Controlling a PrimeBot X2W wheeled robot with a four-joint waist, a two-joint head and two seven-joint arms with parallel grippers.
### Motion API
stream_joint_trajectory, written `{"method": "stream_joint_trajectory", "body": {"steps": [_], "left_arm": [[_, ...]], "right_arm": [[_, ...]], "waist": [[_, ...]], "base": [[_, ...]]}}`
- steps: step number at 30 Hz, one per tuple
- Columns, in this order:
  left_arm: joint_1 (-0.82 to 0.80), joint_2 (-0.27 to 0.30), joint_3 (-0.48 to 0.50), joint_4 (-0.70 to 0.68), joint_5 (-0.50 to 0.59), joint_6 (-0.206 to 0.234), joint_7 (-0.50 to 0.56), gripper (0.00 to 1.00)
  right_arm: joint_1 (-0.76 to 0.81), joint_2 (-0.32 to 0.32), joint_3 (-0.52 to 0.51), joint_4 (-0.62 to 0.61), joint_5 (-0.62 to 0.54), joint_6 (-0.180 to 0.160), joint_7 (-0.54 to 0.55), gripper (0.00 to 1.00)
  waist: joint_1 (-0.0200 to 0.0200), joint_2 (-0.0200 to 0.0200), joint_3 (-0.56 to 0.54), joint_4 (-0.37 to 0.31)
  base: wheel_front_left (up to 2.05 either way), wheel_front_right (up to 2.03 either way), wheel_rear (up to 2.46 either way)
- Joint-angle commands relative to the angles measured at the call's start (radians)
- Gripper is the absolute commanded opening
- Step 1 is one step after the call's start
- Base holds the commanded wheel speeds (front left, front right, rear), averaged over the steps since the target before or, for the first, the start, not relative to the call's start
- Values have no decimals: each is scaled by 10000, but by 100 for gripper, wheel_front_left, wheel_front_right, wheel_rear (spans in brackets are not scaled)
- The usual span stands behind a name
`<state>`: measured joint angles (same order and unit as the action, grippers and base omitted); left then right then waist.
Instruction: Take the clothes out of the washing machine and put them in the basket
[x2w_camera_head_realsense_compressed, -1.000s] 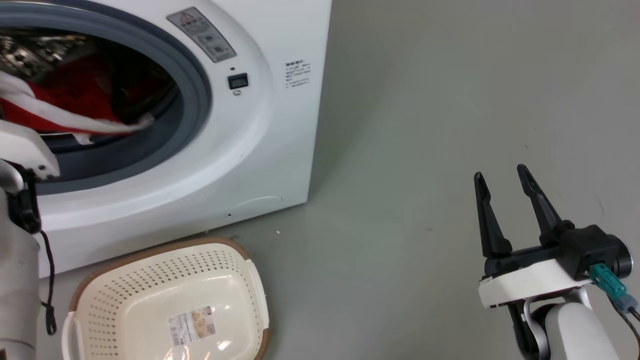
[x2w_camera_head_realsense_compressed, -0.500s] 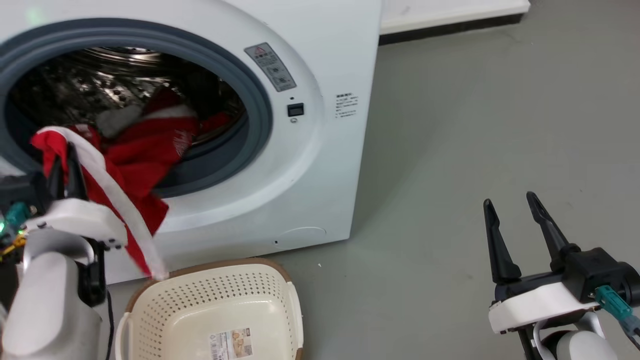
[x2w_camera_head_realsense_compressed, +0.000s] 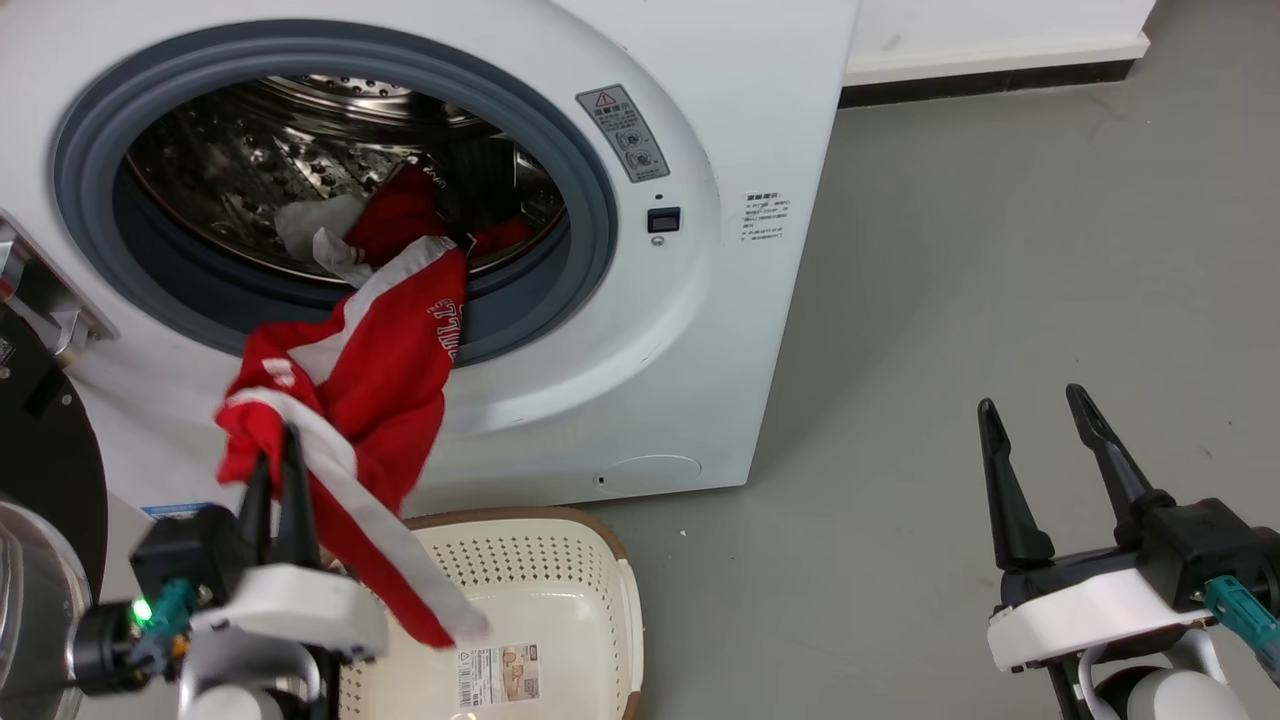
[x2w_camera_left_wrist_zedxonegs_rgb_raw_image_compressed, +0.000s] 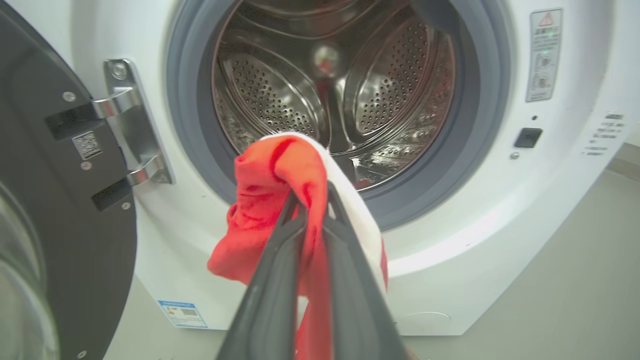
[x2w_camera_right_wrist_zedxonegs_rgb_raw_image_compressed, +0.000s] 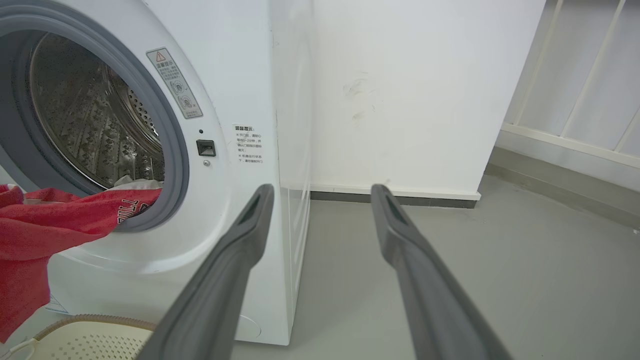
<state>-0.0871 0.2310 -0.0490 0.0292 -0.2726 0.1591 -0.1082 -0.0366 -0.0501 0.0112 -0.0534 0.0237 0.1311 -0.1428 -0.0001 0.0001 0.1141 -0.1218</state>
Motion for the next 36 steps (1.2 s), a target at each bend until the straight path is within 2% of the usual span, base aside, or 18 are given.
{"method": "stream_joint_trajectory", "body": {"steps": [1,5,12,19,36], "left_arm": [[432,-119,-93,-271,19,107,141,0],[1247,-398,-367,-548,-128,184,429,0],[1635,-670,-785,507,-206,76,402,0],[801,-916,-736,2336,-483,-95,-108,0],[-2629,-362,-344,7131,-589,-359,-1188,0]], "right_arm": [[59,-2,-10,-49,-42,-7,26,100],[69,-2,1,-121,-43,-7,65,100],[-199,-2,35,-293,-60,-7,79,100],[-611,-2,115,-379,-42,-7,36,100],[-1810,1,251,28,457,-7,-627,100]], "waist": [[1,-1,19,59],[1,-1,59,114],[1,-1,546,67],[1,-1,1497,-385],[1,-1,4292,-1826]], "base": [[0,0,0],[0,0,0],[0,0,0],[0,0,0],[0,0,0]]}}
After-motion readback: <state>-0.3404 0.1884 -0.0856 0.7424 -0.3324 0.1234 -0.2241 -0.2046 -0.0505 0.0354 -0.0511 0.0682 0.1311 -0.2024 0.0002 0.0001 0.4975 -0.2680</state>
